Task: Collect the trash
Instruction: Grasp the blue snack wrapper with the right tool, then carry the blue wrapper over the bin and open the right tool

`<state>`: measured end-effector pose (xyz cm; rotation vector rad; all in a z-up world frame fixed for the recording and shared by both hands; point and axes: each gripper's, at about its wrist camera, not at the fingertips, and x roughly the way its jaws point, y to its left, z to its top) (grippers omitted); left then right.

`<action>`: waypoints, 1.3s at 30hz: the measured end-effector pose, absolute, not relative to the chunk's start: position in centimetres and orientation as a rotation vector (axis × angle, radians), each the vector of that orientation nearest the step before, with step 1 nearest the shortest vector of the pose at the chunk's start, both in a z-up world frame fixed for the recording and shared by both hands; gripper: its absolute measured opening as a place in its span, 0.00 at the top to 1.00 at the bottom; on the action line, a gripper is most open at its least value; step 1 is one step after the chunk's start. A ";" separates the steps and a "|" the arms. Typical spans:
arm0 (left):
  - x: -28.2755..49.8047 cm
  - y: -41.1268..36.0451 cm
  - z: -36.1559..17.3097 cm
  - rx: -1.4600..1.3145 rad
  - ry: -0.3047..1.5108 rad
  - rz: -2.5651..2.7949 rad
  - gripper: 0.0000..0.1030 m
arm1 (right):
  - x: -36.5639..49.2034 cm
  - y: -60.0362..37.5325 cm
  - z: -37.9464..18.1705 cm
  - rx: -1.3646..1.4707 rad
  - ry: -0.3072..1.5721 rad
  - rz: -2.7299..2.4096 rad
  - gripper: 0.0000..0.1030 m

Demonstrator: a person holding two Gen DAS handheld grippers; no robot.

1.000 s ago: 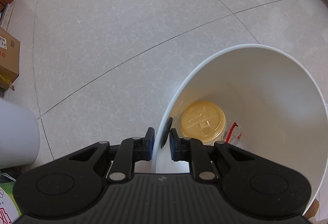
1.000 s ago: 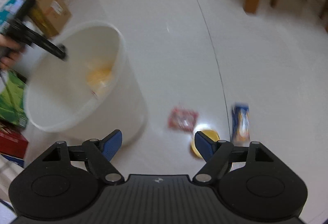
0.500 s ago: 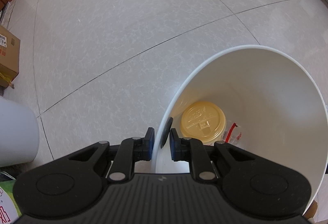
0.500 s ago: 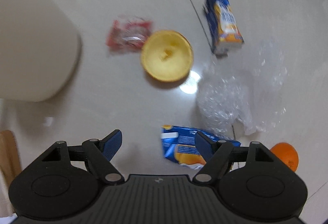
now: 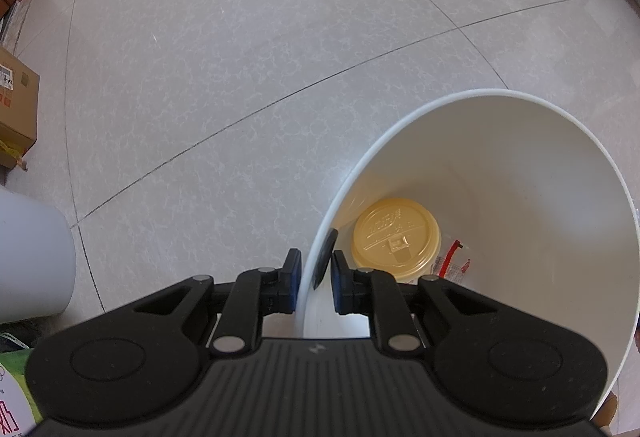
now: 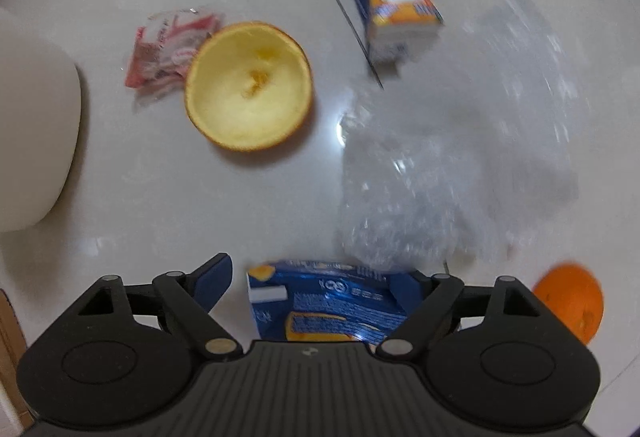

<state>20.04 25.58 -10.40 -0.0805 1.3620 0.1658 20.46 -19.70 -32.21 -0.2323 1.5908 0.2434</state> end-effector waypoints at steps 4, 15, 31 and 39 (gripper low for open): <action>19.9 25.6 -10.4 -0.076 1.360 0.164 0.87 | 18.9 -20.9 -31.9 -0.195 1.650 0.262 0.13; 19.9 25.6 -10.4 -0.076 1.360 0.164 0.87 | 11.6 -16.5 -33.9 -0.499 1.664 0.373 0.10; 20.0 25.6 -10.5 -0.074 1.362 0.165 0.87 | 13.4 -16.7 -31.1 -0.479 1.635 0.268 0.35; 20.0 25.3 -10.5 -0.062 1.359 0.166 0.86 | 14.7 -13.0 -23.6 -0.456 1.613 0.350 0.35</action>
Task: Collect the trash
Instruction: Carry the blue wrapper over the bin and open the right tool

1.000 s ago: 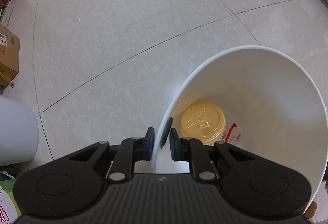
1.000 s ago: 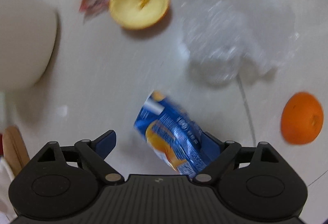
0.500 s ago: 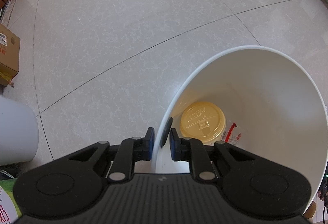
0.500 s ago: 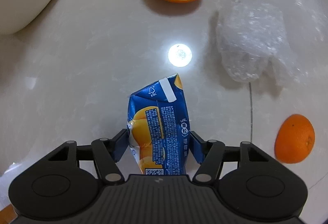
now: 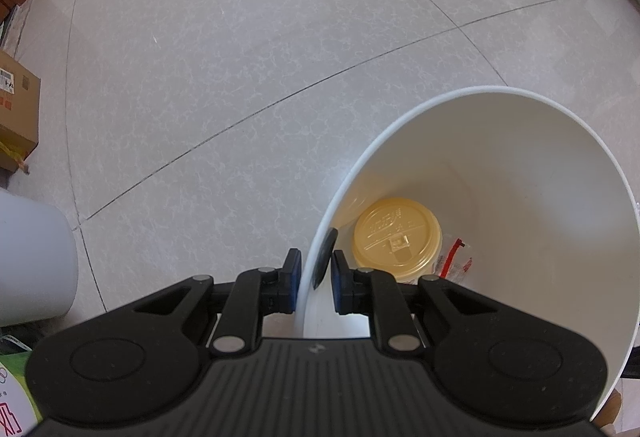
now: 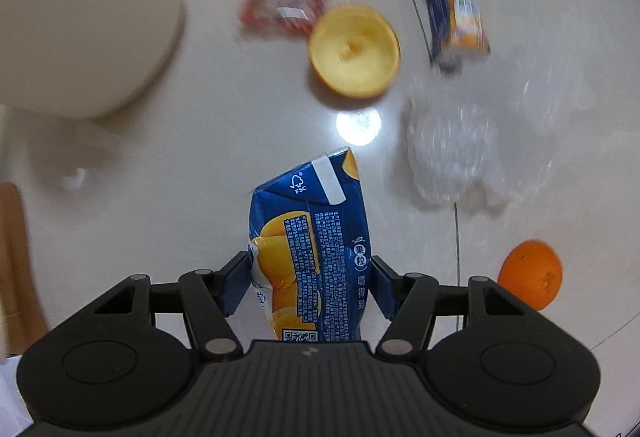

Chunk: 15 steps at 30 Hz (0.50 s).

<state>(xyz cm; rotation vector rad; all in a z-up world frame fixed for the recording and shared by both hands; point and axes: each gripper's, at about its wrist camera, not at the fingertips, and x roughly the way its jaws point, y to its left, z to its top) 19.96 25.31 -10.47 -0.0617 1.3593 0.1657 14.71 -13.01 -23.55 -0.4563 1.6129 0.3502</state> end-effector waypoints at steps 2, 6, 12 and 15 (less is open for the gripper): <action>20.0 25.2 -10.5 -0.059 1.360 0.166 0.86 | 14.8 -11.2 -21.3 -0.452 1.609 0.384 0.35; 20.0 25.2 -10.4 -0.061 1.360 0.167 0.86 | 15.0 -6.8 -15.7 -0.491 1.574 0.476 0.35; 20.0 25.2 -10.4 -0.064 1.362 0.168 0.86 | 15.9 -0.1 -7.9 -0.533 1.475 0.623 0.34; 20.0 25.2 -10.5 -0.064 1.362 0.168 0.86 | 16.3 2.9 -4.8 -0.538 1.423 0.674 0.34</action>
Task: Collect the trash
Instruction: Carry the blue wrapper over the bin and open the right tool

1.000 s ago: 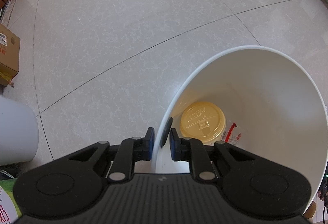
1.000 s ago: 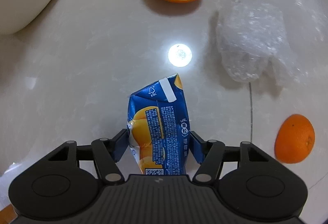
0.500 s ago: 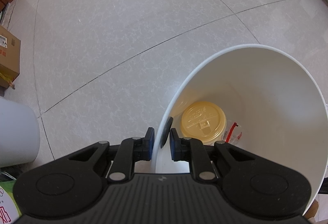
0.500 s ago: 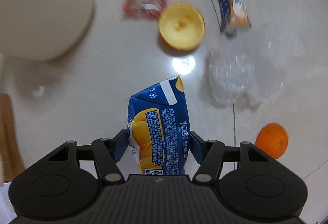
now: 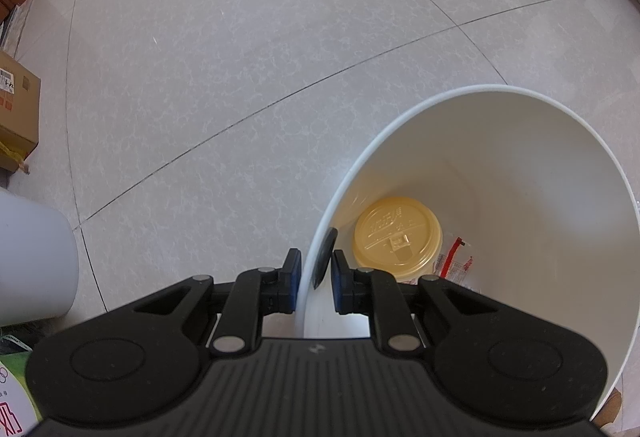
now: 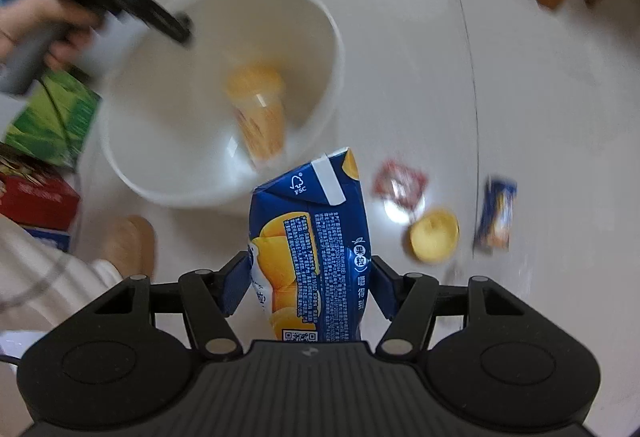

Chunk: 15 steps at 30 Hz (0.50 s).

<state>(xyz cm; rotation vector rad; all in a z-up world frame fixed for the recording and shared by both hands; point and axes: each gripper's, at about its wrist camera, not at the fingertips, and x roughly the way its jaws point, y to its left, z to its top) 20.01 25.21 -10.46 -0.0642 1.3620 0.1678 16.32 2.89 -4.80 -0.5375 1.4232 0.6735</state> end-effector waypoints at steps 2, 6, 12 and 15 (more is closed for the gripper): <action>20.0 25.2 -10.5 -0.065 1.362 0.169 0.86 | 16.6 4.7 -3.4 -0.536 1.383 0.703 0.34; 20.0 25.1 -10.4 -0.057 1.362 0.170 0.86 | 17.6 7.6 -2.7 -0.546 1.341 0.758 0.34; 20.0 25.0 -10.5 -0.049 1.362 0.171 0.86 | 18.4 11.0 -3.2 -0.563 1.310 0.787 0.34; 20.0 24.9 -10.5 -0.051 1.361 0.172 0.86 | 18.4 11.8 -3.3 -0.553 1.313 0.818 0.27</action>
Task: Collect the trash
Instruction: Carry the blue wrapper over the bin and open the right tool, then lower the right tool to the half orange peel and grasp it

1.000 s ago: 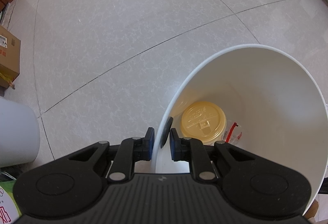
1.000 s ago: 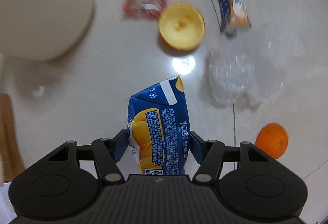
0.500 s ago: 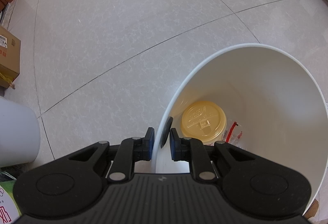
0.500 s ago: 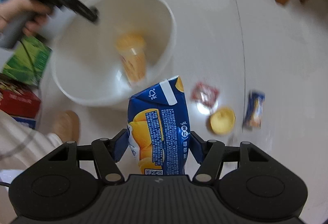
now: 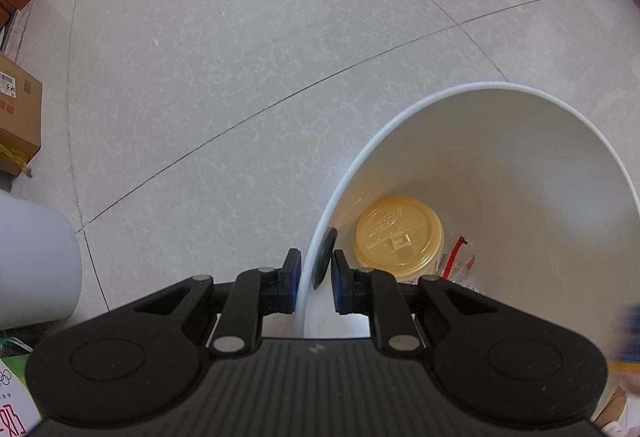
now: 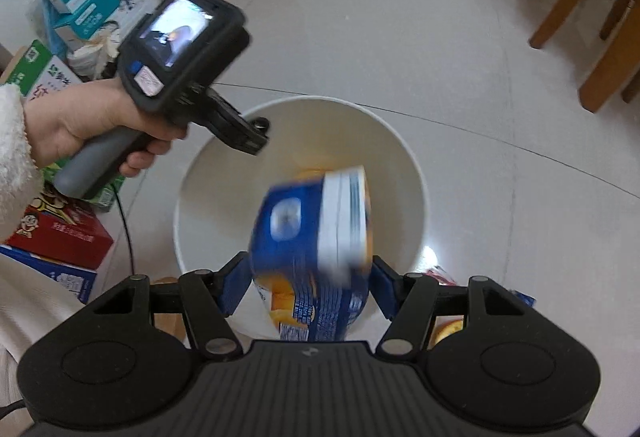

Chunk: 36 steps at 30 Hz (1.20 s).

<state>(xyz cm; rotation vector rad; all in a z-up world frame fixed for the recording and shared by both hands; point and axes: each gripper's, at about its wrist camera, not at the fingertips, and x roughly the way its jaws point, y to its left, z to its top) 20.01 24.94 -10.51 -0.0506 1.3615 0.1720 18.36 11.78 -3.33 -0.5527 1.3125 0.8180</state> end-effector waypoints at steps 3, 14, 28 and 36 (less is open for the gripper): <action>20.0 24.9 -10.5 -0.055 1.361 0.172 0.86 | 18.1 11.8 -3.1 -0.548 1.282 0.814 0.11; 20.1 24.9 -10.5 -0.053 1.363 0.174 0.86 | 18.4 9.4 -3.3 -0.534 1.271 0.759 0.11; 20.0 24.9 -10.5 -0.059 1.363 0.176 0.86 | 18.8 1.2 -5.9 -0.445 1.211 0.603 0.06; 20.0 25.0 -10.5 -0.063 1.363 0.175 0.86 | 18.1 -5.3 -13.3 -0.392 1.180 0.492 0.01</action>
